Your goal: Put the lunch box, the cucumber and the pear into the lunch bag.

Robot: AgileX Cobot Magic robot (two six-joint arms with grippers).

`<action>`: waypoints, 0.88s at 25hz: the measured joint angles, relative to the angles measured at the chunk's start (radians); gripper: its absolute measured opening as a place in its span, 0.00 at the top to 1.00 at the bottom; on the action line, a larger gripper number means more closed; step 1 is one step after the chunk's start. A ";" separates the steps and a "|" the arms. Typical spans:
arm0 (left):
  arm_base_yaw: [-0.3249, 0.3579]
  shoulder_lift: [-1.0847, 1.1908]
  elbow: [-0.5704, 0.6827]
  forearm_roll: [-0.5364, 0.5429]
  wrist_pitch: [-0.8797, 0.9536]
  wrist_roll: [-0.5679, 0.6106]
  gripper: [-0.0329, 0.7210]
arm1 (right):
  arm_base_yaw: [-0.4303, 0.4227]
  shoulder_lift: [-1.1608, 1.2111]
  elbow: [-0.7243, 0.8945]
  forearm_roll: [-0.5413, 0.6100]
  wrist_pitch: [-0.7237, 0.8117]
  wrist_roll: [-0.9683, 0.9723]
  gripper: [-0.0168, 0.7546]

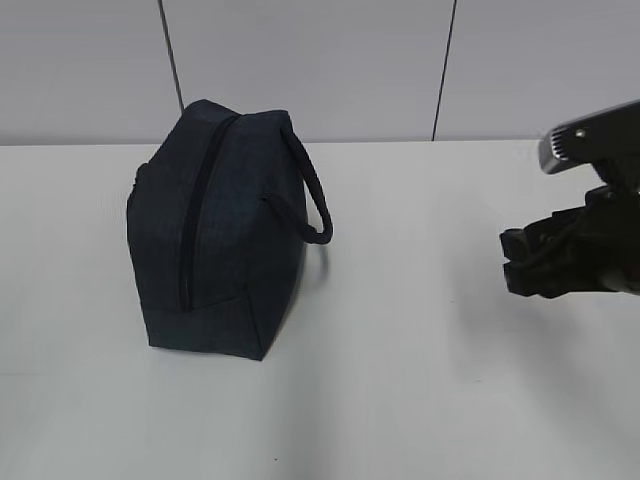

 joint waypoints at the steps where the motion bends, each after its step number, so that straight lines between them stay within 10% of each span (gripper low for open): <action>1: 0.000 0.000 0.000 0.000 0.000 0.000 0.55 | 0.020 0.004 0.000 0.070 0.018 -0.049 0.43; 9: 0.000 0.000 0.000 0.000 0.000 0.000 0.55 | 0.117 -0.001 -0.083 0.783 0.203 -0.628 0.43; 22: 0.000 0.000 0.000 0.000 0.000 0.000 0.55 | 0.128 -0.259 -0.218 1.610 0.479 -1.503 0.42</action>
